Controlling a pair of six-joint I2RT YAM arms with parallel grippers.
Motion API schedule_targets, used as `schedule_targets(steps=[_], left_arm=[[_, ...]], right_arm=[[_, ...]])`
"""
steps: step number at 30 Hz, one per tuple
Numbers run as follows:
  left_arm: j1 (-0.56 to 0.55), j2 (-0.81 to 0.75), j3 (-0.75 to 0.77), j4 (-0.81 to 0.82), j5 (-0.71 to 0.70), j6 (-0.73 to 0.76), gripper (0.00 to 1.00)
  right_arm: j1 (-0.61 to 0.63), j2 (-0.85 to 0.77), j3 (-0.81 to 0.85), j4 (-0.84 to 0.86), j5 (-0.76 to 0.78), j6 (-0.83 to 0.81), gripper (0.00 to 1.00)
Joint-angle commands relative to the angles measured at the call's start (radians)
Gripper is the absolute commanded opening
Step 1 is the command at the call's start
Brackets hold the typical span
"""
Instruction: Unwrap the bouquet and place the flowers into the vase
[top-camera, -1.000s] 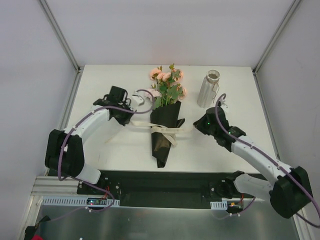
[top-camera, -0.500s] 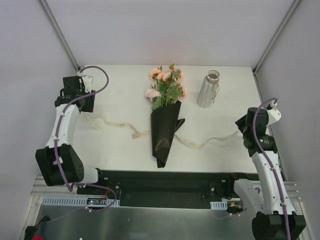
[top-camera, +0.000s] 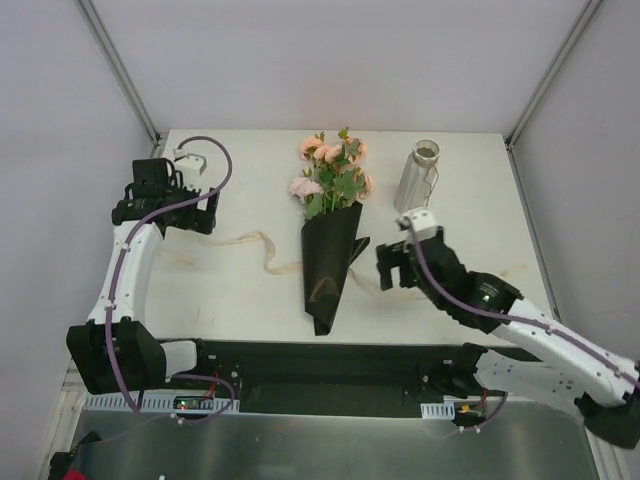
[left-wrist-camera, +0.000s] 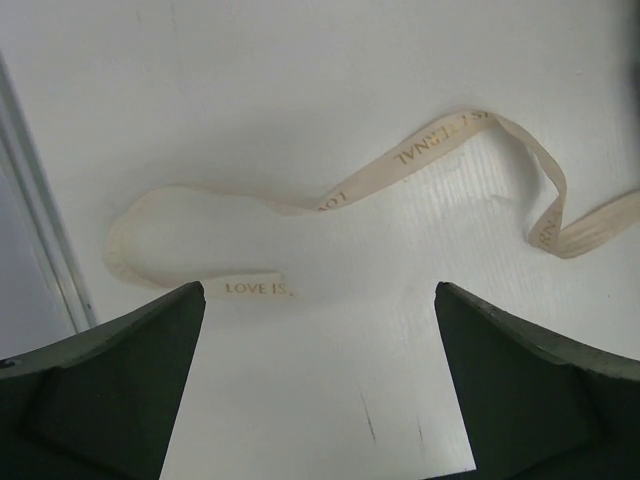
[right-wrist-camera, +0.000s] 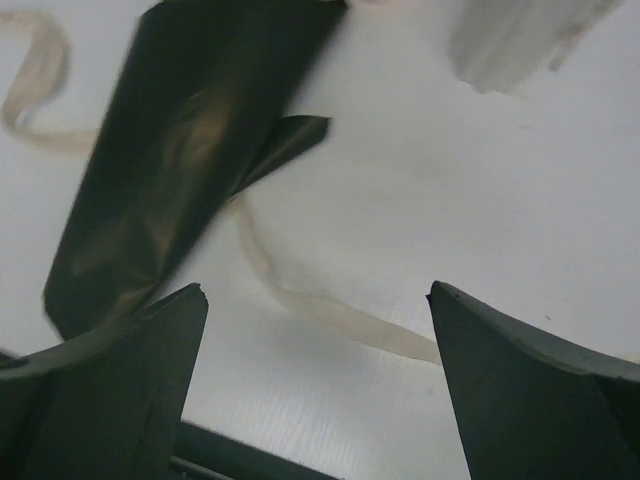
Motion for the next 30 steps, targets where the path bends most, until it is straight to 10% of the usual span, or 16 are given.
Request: schedule_targets(steps=[1,10,30], left_arm=[[-0.044,0.051,-0.073,-0.047,0.012,0.023,0.99],[-0.052,0.106,-0.144,-0.042,-0.023,0.011,0.99],[-0.052,0.017,-0.121,-0.083,0.014,-0.01,0.99]], right_arm=[[0.369,0.158,0.115,-0.021,0.156,-0.199,0.96],[0.62,0.641,0.323,0.049,0.095,-0.346,0.96],[0.666,0.979,0.332,0.21,0.29,-0.484,0.96]])
